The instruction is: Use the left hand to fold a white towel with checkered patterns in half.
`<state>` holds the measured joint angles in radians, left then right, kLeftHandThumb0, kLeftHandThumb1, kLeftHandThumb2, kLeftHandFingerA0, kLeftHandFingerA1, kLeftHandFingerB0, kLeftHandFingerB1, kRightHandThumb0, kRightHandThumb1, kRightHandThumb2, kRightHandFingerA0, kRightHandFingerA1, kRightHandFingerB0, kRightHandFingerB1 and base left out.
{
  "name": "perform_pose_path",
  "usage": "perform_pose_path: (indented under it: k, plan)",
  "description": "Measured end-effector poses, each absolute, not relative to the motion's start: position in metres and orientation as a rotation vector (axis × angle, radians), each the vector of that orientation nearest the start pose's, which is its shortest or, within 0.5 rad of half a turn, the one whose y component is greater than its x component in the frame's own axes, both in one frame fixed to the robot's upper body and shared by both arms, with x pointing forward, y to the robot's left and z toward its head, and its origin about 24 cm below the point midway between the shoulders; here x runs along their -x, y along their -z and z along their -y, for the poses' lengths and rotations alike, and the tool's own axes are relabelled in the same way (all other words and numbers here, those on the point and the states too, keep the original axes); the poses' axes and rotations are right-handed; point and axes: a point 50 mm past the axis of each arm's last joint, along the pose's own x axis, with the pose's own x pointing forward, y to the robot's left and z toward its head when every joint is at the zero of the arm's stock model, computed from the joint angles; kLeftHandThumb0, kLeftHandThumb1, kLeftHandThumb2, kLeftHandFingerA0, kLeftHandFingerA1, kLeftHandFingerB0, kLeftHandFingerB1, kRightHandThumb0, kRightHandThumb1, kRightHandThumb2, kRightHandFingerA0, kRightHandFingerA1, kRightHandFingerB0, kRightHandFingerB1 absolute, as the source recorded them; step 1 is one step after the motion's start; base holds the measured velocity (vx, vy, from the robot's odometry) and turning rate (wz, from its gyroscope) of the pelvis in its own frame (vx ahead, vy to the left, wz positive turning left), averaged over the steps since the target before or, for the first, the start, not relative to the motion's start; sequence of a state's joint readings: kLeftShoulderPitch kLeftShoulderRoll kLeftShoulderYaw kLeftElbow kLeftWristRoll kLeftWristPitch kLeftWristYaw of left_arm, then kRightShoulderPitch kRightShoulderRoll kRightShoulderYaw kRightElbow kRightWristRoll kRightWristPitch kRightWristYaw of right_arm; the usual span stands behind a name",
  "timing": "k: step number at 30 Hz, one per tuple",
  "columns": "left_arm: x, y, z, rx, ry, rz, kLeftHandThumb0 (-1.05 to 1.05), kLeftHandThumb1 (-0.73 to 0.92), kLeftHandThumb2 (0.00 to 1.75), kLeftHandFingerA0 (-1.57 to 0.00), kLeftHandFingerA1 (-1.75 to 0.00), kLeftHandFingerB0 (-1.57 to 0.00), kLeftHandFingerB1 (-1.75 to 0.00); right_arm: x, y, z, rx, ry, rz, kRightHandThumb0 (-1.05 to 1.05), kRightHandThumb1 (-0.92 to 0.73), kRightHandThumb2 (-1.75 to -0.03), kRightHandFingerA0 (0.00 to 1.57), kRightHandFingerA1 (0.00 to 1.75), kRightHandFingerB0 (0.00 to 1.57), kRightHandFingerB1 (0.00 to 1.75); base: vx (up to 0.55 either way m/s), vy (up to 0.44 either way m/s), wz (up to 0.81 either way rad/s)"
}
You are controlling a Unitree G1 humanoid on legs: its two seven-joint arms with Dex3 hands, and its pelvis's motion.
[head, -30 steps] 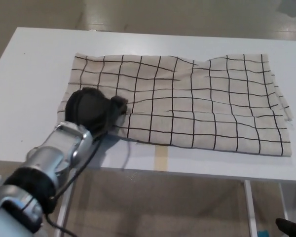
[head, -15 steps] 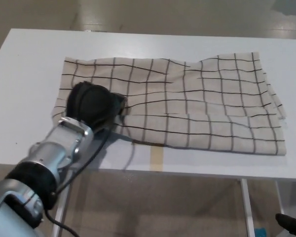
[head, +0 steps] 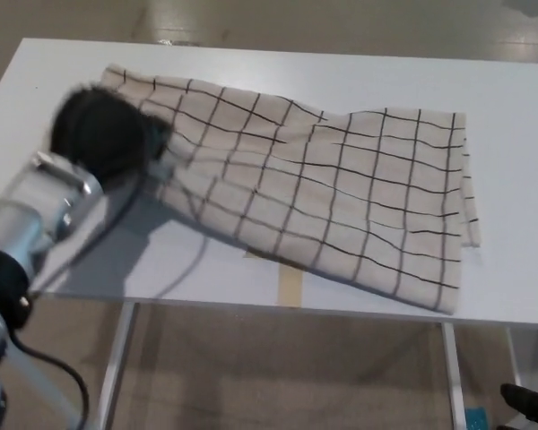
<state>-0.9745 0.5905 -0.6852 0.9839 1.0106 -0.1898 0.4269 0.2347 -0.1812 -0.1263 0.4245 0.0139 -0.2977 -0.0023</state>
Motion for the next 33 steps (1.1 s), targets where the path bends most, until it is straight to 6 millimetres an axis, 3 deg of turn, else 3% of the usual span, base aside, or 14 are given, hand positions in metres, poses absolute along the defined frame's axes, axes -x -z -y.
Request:
perform_pose_path:
  k: [1,2,3,8,9,14,15,20,22,25,26,31,32,33]
  plan:
    - [-0.395,-0.150,-0.192,-1.926,0.082,0.515,-0.23,0.54,0.54,-0.75,-1.75,-1.04,-0.88,-0.164,0.060,0.238,0.171,0.189,-0.343,-0.30,-0.55,-0.56,0.47,0.56,0.56,0.48,0.00,0.000,0.00]
    - [-0.395,-0.152,-0.191,-1.929,0.079,0.530,-0.27,0.53,0.53,-0.76,-1.75,-1.06,-0.62,-0.165,0.060,0.237,0.171,0.188,-0.342,-0.30,-0.54,-0.55,0.47,0.55,0.57,0.48,0.00,0.000,0.00]
    - [-0.396,-0.156,-0.190,-1.934,0.075,0.553,-0.31,0.52,0.54,-0.79,-1.74,-0.99,-0.53,-0.165,0.059,0.237,0.172,0.188,-0.343,-0.30,-0.54,-0.55,0.47,0.55,0.59,0.48,0.00,0.000,0.00]
    - [-0.398,-0.174,-0.178,-1.963,0.069,0.694,-0.29,0.50,0.55,-0.85,-1.73,-0.96,-0.53,-0.166,0.059,0.237,0.173,0.186,-0.342,-0.30,-0.54,-0.55,0.48,0.54,0.59,0.48,0.00,0.000,0.00]
    - [-0.398,-0.178,-0.174,-1.977,0.073,0.741,-0.23,0.38,0.83,-1.27,-1.34,-1.02,-0.90,-0.166,0.059,0.237,0.174,0.185,-0.341,-0.31,-0.53,-0.56,0.48,0.53,0.61,0.48,0.00,0.000,0.00]
    - [-0.398,-0.186,-0.150,-2.030,0.130,0.923,-0.23,0.38,0.83,-1.27,-1.34,-1.02,-0.90,-0.167,0.059,0.237,0.176,0.182,-0.345,-0.31,-0.53,-0.56,0.48,0.53,0.61,0.48,0.00,0.000,0.00]
    - [-0.397,-0.187,-0.143,-2.042,0.150,0.978,-0.27,0.48,0.55,-0.99,-1.61,-1.11,-0.65,-0.167,0.059,0.236,0.177,0.181,-0.345,-0.31,-0.53,-0.56,0.48,0.53,0.64,0.48,0.00,0.000,0.00]
    - [-0.392,-0.189,-0.104,-2.073,0.309,1.178,-0.27,0.47,0.56,-0.94,-1.66,-1.09,-0.65,-0.169,0.058,0.236,0.184,0.178,-0.343,-0.32,-0.54,-0.57,0.51,0.53,0.65,0.47,0.00,0.000,0.00]
    - [-0.389,-0.191,-0.086,-2.082,0.387,1.268,-0.27,0.46,0.55,-0.94,-1.66,-1.09,-0.66,-0.170,0.057,0.235,0.191,0.176,-0.338,-0.33,-0.54,-0.57,0.51,0.53,0.67,0.48,0.00,0.000,0.00]
    - [-0.386,-0.191,-0.075,-2.083,0.433,1.327,-0.30,0.46,0.56,-0.95,-1.66,-1.08,-0.65,-0.171,0.056,0.235,0.195,0.174,-0.334,-0.31,-0.54,-0.57,0.52,0.54,0.67,0.48,0.00,0.000,0.00]
    - [-0.384,-0.190,-0.068,-2.083,0.472,1.374,-0.25,0.35,0.80,-1.26,-1.36,-0.99,-0.85,-0.172,0.055,0.235,0.198,0.172,-0.329,-0.31,-0.54,-0.57,0.53,0.55,0.67,0.48,0.00,0.000,0.00]
    - [-0.379,-0.189,-0.052,-2.068,0.532,1.453,-0.27,0.35,0.80,-1.27,-1.37,-1.00,-0.86,-0.175,0.053,0.234,0.206,0.167,-0.319,-0.32,-0.54,-0.57,0.53,0.55,0.68,0.48,0.00,0.000,0.00]
    - [-0.378,-0.190,-0.048,-2.062,0.544,1.468,-0.32,0.47,0.55,-0.92,-1.74,-1.08,-0.86,-0.176,0.052,0.234,0.207,0.166,-0.315,-0.32,-0.54,-0.57,0.54,0.56,0.69,0.48,0.00,0.000,0.00]
    - [-0.377,-0.190,-0.045,-2.060,0.556,1.482,-0.34,0.48,0.55,-0.90,-1.75,-1.04,-1.03,-0.177,0.051,0.234,0.208,0.165,-0.310,-0.32,-0.54,-0.57,0.54,0.56,0.69,0.48,0.00,0.000,0.00]
